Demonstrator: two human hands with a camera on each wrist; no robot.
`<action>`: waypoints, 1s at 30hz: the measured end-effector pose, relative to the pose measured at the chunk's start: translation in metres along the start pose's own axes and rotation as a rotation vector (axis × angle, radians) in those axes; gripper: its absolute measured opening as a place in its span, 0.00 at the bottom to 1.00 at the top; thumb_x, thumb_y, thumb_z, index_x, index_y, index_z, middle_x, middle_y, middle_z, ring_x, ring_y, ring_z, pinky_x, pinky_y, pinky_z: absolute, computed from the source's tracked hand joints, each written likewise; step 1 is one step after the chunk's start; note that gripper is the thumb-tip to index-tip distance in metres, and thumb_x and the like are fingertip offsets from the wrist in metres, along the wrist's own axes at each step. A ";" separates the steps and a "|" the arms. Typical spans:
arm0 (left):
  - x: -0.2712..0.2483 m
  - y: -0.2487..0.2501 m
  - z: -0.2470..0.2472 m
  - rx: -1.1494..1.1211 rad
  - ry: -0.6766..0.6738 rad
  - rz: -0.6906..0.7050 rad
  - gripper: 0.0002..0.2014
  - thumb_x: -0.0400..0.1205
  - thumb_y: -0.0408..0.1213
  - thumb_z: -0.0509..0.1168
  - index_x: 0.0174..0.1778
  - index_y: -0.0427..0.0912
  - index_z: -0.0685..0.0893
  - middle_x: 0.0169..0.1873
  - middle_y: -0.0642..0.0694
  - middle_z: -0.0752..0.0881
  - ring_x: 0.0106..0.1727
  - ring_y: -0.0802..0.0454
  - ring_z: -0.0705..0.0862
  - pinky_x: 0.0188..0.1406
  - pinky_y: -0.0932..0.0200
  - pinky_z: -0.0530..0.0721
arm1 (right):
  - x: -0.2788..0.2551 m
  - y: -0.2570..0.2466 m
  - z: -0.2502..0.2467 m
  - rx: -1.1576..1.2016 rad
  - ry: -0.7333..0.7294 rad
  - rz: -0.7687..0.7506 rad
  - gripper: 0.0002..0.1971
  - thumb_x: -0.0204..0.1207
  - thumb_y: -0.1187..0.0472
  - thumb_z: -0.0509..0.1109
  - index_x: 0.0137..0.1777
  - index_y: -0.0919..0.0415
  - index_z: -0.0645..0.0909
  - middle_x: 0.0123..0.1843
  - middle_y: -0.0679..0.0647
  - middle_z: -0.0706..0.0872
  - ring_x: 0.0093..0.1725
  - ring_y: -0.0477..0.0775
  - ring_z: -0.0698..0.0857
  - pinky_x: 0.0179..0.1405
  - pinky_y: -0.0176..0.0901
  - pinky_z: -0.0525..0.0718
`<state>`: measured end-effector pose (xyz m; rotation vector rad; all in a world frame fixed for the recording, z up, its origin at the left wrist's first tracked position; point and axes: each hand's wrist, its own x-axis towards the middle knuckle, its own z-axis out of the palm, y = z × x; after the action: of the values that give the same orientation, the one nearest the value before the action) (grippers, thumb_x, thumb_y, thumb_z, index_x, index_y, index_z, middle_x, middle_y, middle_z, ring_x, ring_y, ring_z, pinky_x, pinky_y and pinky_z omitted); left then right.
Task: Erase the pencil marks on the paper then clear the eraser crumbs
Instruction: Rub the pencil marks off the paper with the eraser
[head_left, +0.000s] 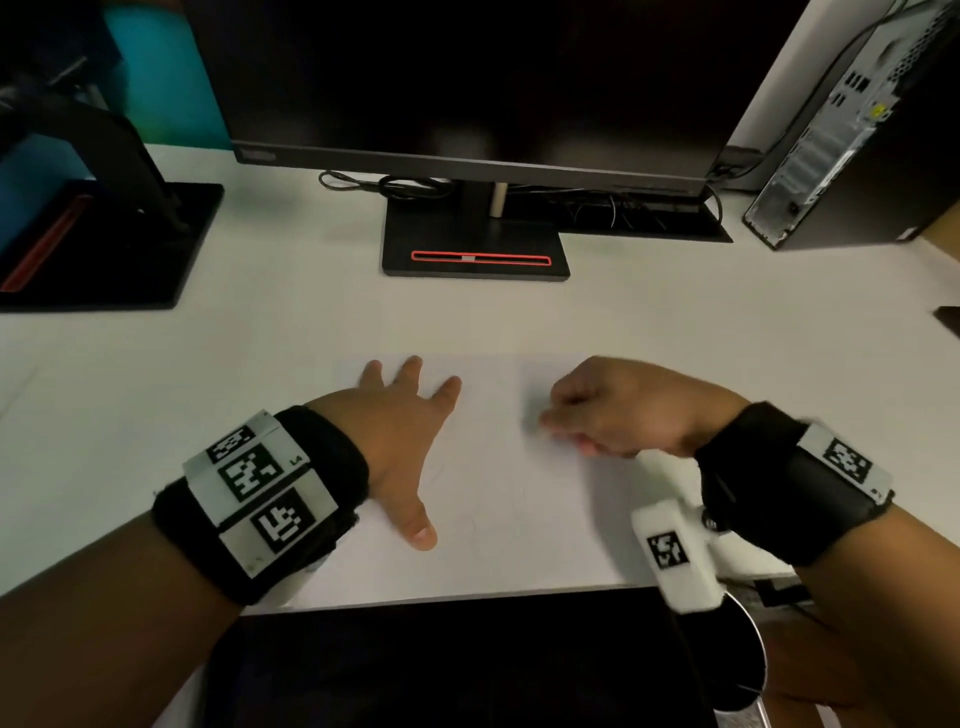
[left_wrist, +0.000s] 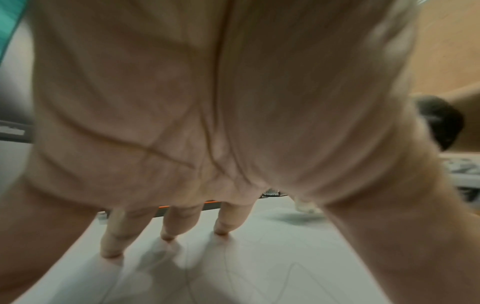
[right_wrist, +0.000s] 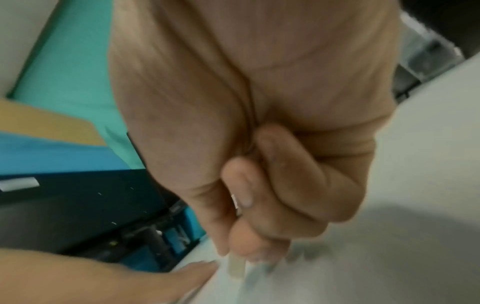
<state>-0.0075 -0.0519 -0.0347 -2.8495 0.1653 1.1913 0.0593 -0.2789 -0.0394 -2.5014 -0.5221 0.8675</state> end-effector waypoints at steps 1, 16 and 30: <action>0.000 0.000 0.000 0.001 0.001 0.001 0.75 0.64 0.61 0.84 0.86 0.57 0.27 0.86 0.44 0.27 0.87 0.33 0.31 0.83 0.29 0.62 | -0.003 0.000 0.006 -0.004 -0.044 -0.017 0.19 0.82 0.52 0.69 0.37 0.69 0.81 0.27 0.54 0.82 0.25 0.54 0.75 0.25 0.41 0.74; -0.002 0.003 0.000 0.006 -0.001 -0.007 0.74 0.65 0.62 0.83 0.86 0.55 0.26 0.86 0.42 0.27 0.87 0.31 0.31 0.83 0.28 0.61 | -0.002 0.022 -0.015 -0.156 0.302 0.175 0.19 0.82 0.55 0.66 0.32 0.67 0.78 0.27 0.56 0.82 0.28 0.55 0.78 0.27 0.41 0.73; -0.007 -0.002 0.010 -0.002 -0.001 0.008 0.74 0.65 0.61 0.83 0.86 0.56 0.26 0.86 0.44 0.27 0.86 0.31 0.31 0.83 0.28 0.61 | -0.004 0.043 0.000 1.777 0.502 0.151 0.13 0.89 0.58 0.60 0.42 0.59 0.75 0.67 0.73 0.84 0.54 0.68 0.92 0.55 0.59 0.92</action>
<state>-0.0197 -0.0489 -0.0369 -2.8526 0.1756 1.1955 0.0651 -0.3165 -0.0597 -0.9598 0.4929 0.3195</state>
